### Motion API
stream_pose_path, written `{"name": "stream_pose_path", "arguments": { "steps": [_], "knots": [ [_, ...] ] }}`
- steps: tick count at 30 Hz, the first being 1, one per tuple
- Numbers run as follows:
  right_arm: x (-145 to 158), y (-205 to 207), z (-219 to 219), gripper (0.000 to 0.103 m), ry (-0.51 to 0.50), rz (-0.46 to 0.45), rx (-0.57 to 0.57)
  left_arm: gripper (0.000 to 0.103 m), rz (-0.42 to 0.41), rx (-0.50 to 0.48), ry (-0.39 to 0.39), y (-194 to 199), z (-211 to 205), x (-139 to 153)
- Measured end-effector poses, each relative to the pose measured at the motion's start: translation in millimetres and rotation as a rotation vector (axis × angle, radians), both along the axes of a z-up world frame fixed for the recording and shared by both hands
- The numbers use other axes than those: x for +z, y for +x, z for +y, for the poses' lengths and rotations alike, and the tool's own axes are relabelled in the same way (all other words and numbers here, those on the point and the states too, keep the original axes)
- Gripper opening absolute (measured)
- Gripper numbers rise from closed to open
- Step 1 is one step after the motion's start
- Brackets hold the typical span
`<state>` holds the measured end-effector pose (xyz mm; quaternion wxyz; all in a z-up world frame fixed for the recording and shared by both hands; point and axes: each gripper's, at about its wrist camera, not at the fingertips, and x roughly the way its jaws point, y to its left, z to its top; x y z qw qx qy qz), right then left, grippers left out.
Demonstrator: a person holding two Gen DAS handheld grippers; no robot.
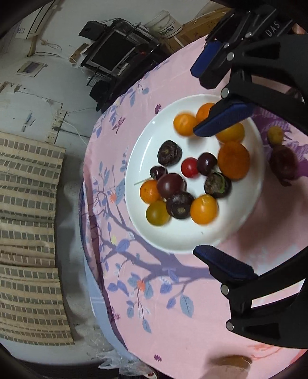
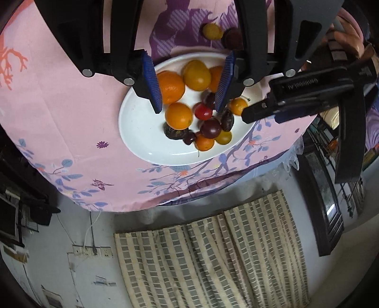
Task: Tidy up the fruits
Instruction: 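Release the mandarin onto the plate with the right tool while the left tool releases the cherry, then grasp a small yellow-green fruit with the right tool while the left tool grasps a dark red plum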
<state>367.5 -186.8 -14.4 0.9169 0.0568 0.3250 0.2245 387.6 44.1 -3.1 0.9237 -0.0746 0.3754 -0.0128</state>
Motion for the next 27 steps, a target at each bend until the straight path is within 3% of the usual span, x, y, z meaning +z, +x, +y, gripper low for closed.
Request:
{"name": "stream_pose_path", "arguments": {
  "steps": [6, 10, 16, 27],
  "knots": [
    [-20.0, -20.9, 23.3, 0.047, -0.120, 0.132, 0.110, 0.097, 0.015, 0.089, 0.089, -49.1, 24.0, -18.9],
    [-44.6, -24.5, 47.8, 0.047, -0.284, 0.187, 0.150, 0.097, 0.062, 0.138, 0.057, -59.6, 45.2, -31.4],
    [-56.1, -24.2, 54.2, 0.047, -0.316, 0.210, 0.168, 0.097, 0.064, 0.157, 0.022, -64.7, 54.8, -30.1],
    [-59.1, -27.5, 55.3, 0.039, -0.327, 0.215, 0.195, 0.097, 0.056, 0.125, 0.059, -65.8, 42.5, -27.1]
  ]
}}
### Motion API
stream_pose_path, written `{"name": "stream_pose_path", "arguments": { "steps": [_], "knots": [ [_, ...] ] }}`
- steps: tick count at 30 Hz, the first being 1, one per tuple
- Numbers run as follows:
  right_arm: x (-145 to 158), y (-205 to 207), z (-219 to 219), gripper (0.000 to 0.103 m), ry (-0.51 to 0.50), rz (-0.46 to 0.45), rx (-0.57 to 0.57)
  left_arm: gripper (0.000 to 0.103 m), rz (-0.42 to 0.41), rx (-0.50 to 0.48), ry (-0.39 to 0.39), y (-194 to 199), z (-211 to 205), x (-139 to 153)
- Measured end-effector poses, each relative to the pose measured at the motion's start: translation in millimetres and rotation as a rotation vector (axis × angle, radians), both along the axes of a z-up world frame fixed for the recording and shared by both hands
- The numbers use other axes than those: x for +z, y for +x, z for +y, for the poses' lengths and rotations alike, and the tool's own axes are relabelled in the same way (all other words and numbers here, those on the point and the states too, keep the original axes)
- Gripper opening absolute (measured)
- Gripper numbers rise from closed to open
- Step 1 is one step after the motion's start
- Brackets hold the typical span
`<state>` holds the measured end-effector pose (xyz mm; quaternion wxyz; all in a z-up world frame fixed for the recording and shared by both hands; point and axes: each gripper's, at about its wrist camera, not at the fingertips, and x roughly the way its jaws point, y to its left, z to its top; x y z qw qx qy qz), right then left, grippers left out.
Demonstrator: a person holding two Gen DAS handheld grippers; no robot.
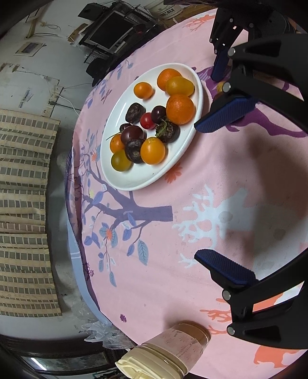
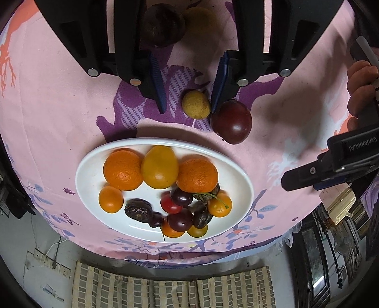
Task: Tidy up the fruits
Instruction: 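Grasp a small yellow-green fruit with the right tool while the left tool grasps a dark red plum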
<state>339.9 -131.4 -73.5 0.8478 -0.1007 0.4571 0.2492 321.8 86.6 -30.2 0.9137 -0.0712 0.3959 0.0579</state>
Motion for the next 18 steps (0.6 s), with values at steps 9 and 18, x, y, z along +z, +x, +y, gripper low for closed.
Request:
{"name": "stream_pose_path", "arguments": {
  "steps": [9, 18],
  "knots": [
    [-6.8, -5.2, 12.5, 0.026, -0.038, -0.024, 0.041, 0.097, 0.000, -0.012, 0.009, -0.6, -4.0, -0.6],
    [20.3, -7.5, -16.2, 0.025, 0.108, -0.037, -0.021, 0.097, 0.017, -0.022, 0.004, 0.6, -5.9, -4.3]
  ]
}}
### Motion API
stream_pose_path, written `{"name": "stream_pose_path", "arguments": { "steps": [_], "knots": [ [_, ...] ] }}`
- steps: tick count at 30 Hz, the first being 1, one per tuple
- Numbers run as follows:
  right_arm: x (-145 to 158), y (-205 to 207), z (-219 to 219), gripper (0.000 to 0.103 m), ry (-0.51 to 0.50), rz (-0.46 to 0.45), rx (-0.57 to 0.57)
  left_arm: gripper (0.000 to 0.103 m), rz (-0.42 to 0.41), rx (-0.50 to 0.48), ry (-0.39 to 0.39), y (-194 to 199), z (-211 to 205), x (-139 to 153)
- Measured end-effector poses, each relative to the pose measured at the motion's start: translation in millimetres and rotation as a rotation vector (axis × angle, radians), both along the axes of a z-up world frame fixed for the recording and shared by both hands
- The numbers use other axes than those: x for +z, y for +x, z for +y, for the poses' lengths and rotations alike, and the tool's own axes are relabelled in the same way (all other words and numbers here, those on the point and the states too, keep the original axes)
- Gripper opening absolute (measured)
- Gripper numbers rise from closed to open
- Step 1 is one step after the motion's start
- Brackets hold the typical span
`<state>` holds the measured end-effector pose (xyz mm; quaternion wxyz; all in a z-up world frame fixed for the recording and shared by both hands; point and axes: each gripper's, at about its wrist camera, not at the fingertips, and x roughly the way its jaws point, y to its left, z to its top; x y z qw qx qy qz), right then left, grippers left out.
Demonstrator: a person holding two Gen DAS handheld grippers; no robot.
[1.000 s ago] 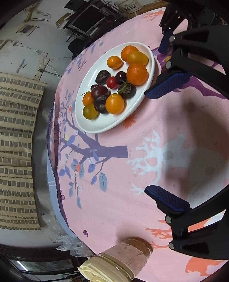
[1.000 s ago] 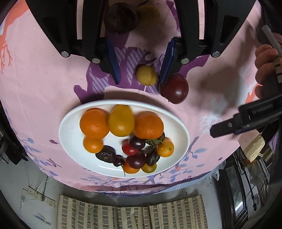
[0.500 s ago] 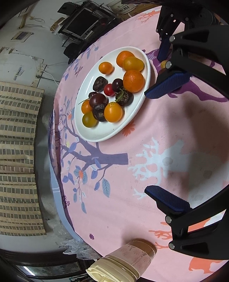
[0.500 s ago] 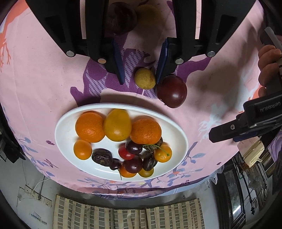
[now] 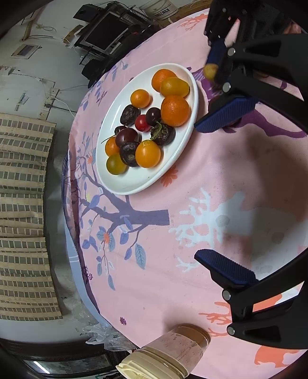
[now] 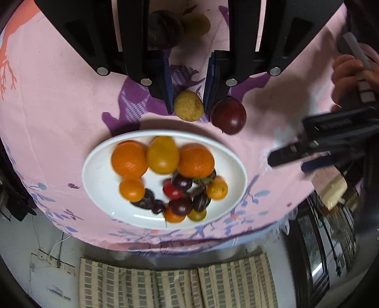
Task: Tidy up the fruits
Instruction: 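Grasp a small yellow-green fruit with the right tool while the left tool grasps a dark red plum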
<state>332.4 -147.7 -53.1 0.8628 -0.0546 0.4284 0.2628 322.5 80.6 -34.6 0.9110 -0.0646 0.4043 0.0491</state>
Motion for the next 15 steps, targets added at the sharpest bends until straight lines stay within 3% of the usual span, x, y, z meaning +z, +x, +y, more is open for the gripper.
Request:
{"name": "stream_pose_path", "arguments": {
  "steps": [7, 9, 15],
  "knots": [
    [9.7, 0.5, -25.0, 0.025, 0.084, 0.003, -0.068, 0.097, 0.006, -0.200, 0.007, -6.5, -43.8, -8.5],
    [9.6, 0.7, -26.5, 0.025, 0.088, 0.004, -0.071, 0.088, 0.004, -0.260, 0.034, -9.6, -59.4, -12.4],
    [10.8, -3.7, -24.6, 0.025, 0.081, -0.006, -0.062, 0.080, 0.021, -0.338, 0.081, -8.8, -84.1, -25.9]
  ]
}}
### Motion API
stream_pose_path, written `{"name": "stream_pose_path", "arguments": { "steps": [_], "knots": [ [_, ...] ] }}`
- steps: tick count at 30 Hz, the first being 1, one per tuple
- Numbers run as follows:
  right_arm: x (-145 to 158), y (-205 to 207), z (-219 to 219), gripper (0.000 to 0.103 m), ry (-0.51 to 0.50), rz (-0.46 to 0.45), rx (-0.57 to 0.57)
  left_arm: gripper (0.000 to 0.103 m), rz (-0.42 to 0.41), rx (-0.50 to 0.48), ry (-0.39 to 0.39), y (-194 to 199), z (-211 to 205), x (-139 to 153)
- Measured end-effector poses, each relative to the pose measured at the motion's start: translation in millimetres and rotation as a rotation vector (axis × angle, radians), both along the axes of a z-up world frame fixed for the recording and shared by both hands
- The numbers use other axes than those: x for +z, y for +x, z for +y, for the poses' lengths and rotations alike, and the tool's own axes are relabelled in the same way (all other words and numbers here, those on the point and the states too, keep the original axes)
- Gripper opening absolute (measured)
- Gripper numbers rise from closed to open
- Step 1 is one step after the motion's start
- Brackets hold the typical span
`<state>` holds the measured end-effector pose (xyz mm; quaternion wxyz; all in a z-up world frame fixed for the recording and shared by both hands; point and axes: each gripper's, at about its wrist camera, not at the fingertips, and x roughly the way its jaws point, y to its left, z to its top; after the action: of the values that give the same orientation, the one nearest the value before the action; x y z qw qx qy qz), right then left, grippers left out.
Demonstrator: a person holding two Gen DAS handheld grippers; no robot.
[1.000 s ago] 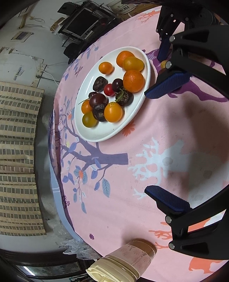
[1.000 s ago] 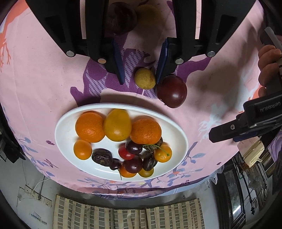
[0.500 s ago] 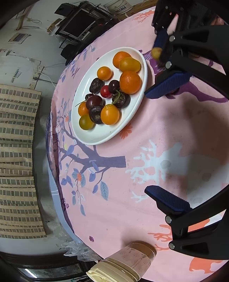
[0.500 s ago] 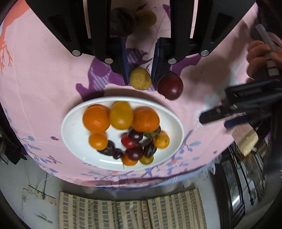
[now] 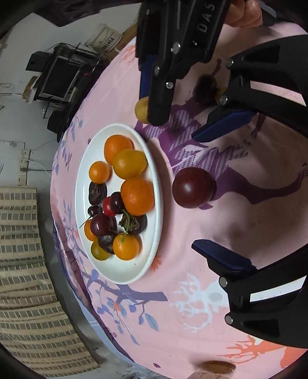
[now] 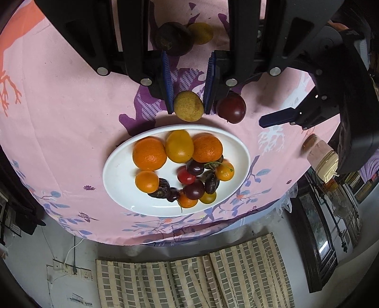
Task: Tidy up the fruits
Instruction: 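Grasp a small yellow-green fruit with the right tool while the left tool grasps a dark red plum, then release the yellow-green fruit onto the plate with the right tool while the left tool releases the plum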
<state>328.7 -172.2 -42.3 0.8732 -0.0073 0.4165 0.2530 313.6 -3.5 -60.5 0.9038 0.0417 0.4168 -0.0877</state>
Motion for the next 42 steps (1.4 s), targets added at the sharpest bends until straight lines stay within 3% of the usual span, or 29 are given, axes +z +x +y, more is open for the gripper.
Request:
{"name": "stream_pose_path", "arguments": {
  "steps": [2, 7, 12, 14, 19, 23, 27, 32, 39, 40, 41, 42],
  "knots": [
    [0.9, -0.8, 0.7, 0.025, 0.000, -0.003, 0.004, 0.076, 0.009, 0.000, 0.009, 3.0, -2.2, -4.0],
    [2.2, -3.1, 1.2, 0.025, 0.000, -0.008, 0.010, 0.052, 0.054, -0.006, 0.011, 12.3, -5.2, -16.2],
    [2.9, -3.9, 0.8, 0.025, 0.001, -0.010, 0.010, 0.038, 0.039, -0.026, 0.016, 9.8, -7.5, -16.8],
    [2.4, -4.4, 1.1, 0.025, -0.001, -0.007, 0.014, 0.037, 0.043, -0.030, 0.011, 8.4, -6.1, -16.9],
    [4.5, -8.0, -1.7, 0.025, 0.019, -0.017, 0.014, 0.036, 0.054, -0.034, -0.074, -2.8, 2.6, -4.0],
    [19.8, -7.7, -7.9, 0.025, 0.087, -0.107, -0.024, 0.036, -0.043, -0.042, -0.135, -10.8, 11.3, 29.0],
    [27.8, 16.3, -5.7, 0.025, 0.121, -0.157, -0.074, 0.036, -0.120, 0.018, -0.158, 25.4, 17.7, 53.3],
    [17.6, 58.4, -2.7, 0.025, 0.122, -0.130, -0.117, 0.036, -0.086, 0.102, -0.174, 79.6, 25.8, 43.0],
    [5.3, 88.9, -5.1, 0.026, 0.132, -0.109, -0.149, 0.038, -0.056, 0.157, -0.175, 110.1, 38.6, 30.1],
    [2.6, 91.1, -8.6, 0.035, 0.138, -0.096, -0.165, 0.041, -0.050, 0.170, -0.177, 111.1, 40.0, 28.4],
    [1.7, 91.4, -10.4, 0.042, 0.141, -0.087, -0.173, 0.055, -0.059, 0.179, -0.182, 109.4, 41.1, 29.0],
    [2.2, 90.3, -12.8, 0.042, 0.148, -0.085, -0.178, 0.071, -0.070, 0.193, -0.176, 107.1, 41.0, 30.8]
  ]
}}
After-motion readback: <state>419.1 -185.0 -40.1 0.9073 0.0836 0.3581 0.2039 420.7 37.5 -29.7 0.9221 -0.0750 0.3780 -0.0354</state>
